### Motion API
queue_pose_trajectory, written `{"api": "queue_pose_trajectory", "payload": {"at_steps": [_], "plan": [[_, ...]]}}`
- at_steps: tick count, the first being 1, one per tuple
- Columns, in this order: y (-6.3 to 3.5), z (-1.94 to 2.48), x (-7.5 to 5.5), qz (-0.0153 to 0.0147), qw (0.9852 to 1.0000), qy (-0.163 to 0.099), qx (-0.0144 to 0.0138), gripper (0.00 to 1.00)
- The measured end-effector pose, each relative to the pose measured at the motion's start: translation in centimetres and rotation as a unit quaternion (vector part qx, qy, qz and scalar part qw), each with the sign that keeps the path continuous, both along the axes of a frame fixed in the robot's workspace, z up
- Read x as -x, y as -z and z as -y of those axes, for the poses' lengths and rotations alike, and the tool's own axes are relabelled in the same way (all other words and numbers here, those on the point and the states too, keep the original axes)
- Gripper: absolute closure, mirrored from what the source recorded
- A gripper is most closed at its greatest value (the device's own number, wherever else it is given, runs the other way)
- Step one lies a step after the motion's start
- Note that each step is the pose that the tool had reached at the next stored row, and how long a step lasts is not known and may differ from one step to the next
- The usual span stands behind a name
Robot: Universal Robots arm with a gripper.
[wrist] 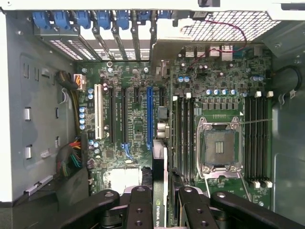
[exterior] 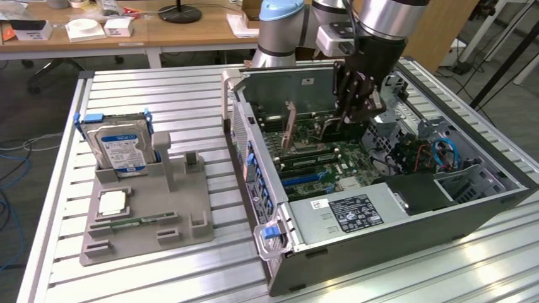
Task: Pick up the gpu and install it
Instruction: 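Insert the gpu into the slot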
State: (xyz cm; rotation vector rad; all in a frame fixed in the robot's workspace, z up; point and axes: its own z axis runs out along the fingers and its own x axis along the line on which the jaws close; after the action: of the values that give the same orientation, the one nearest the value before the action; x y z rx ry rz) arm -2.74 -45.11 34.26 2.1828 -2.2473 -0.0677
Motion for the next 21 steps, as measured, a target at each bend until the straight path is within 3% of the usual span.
{"api": "queue_pose_trajectory", "payload": {"at_steps": [7,15,21], "plan": [[0.33,0.6,0.2,0.0,1.0,0.0,0.0,0.74],[0.48,0.62,0.2,0.0001,1.0,0.0,-0.0001,0.74],[1.48,0.67,0.6,0.0001,1.0,0.0,0.0,0.74]]}}
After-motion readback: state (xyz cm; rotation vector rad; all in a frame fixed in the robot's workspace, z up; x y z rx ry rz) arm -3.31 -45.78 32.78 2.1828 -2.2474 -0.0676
